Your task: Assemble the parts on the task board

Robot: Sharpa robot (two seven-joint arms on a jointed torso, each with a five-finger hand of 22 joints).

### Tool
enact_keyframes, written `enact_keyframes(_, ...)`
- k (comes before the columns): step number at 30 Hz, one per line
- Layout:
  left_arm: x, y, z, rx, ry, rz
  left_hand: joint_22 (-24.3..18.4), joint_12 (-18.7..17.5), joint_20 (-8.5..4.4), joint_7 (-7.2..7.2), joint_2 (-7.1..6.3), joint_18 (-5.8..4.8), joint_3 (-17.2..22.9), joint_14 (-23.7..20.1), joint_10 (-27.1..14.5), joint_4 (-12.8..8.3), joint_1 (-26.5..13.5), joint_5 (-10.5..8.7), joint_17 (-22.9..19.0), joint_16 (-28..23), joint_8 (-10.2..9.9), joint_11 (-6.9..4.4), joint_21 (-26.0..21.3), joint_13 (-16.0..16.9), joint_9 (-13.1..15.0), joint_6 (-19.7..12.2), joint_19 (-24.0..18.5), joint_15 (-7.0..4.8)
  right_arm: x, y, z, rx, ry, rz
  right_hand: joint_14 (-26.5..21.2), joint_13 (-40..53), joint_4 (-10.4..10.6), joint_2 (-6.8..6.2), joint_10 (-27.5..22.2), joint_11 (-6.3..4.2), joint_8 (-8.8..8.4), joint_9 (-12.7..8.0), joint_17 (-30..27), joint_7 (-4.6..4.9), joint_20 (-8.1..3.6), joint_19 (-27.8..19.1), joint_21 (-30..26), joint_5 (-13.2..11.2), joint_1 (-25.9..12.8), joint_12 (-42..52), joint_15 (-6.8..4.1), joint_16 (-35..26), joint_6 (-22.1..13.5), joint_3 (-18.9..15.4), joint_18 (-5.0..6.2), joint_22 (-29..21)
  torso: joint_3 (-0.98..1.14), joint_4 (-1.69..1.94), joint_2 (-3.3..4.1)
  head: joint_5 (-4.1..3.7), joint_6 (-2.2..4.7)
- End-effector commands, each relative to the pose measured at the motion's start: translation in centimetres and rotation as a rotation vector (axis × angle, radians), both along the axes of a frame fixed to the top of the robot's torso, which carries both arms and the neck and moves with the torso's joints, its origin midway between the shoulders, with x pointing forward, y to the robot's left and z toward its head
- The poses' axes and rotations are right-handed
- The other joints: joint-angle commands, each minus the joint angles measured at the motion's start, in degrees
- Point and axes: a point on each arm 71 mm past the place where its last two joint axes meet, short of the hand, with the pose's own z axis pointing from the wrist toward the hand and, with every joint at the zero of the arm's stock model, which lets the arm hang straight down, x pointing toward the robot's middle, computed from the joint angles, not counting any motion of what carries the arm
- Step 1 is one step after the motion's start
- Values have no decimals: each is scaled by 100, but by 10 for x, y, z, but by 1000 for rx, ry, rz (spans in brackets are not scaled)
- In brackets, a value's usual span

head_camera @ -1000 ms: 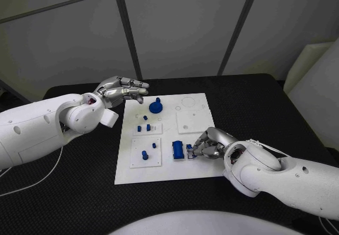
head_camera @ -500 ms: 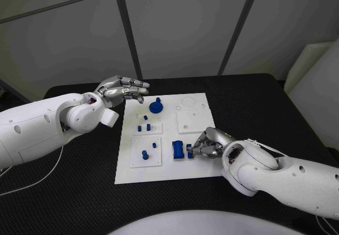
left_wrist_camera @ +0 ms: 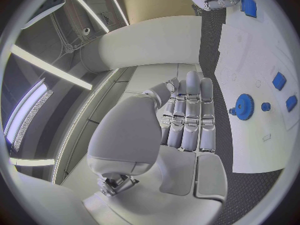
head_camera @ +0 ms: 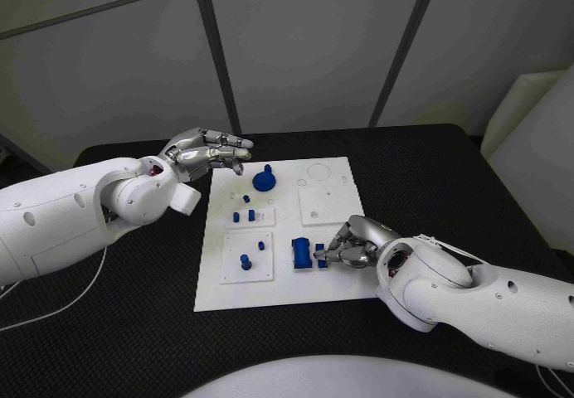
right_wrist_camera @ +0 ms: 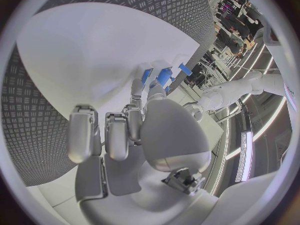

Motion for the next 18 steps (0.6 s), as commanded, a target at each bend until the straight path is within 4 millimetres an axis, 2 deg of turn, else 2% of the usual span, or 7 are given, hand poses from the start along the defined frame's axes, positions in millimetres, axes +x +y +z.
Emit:
enact_keyframes(1,0,-1,1,-9,1,-11,-10,-16,28,23,8,-72,-25,21,-9,-4,-56,21,8,-36,-29,4,-39,7,-7,-27,20,28,1,-1,0,-36,-12,11,493,-729,-203,-51,193,-76,10,62,1048,-16,-62,193,14,-260,362,19,-58,25,24,23,-81,741,1,4,2,-1,-3)
enact_keyframes(5,0,-1,1,-8,1,-10,-10,-16,28,23,8,-72,-25,21,-9,-4,-56,21,8,-36,-29,4,-39,7,-7,-27,20,28,2,-3,0,-53,-24,16,493,-712,-515,-93,197,-84,-21,127,1052,-32,-70,193,13,-529,754,31,-70,26,22,49,-83,747,3,3,2,5,-10)
enact_keyframes(9,0,-1,1,-8,1,-10,-10,-16,28,23,8,-72,-25,21,-9,-4,-56,21,8,-36,-29,4,-39,7,-7,-27,20,28,3,-6,0,-55,-35,17,491,-711,-632,-83,193,-84,-53,134,1044,-29,-70,188,5,-578,887,25,-70,21,15,49,-82,743,2,0,-8,9,-9)
enact_keyframes(14,0,-1,1,-9,1,-11,-10,-16,28,23,8,-72,-25,21,-9,-4,-56,21,8,-36,-29,4,-39,7,-7,-27,20,28,4,-7,1,-31,-50,12,490,-717,-645,-48,189,-78,-74,134,1038,-17,-67,185,-2,-602,885,13,-64,17,9,35,-81,739,-1,0,-17,0,20)
enact_keyframes(18,0,-2,1,-9,1,-10,-10,-16,28,23,8,-72,-25,21,-9,-4,-56,21,8,-36,-29,4,-39,7,-7,-27,20,28,3,-7,3,55,-61,12,461,-852,-461,-75,118,-29,-142,137,923,48,-39,122,-139,-622,514,-198,-21,-54,-80,-148,-52,633,0,-1,-21,-2,62)
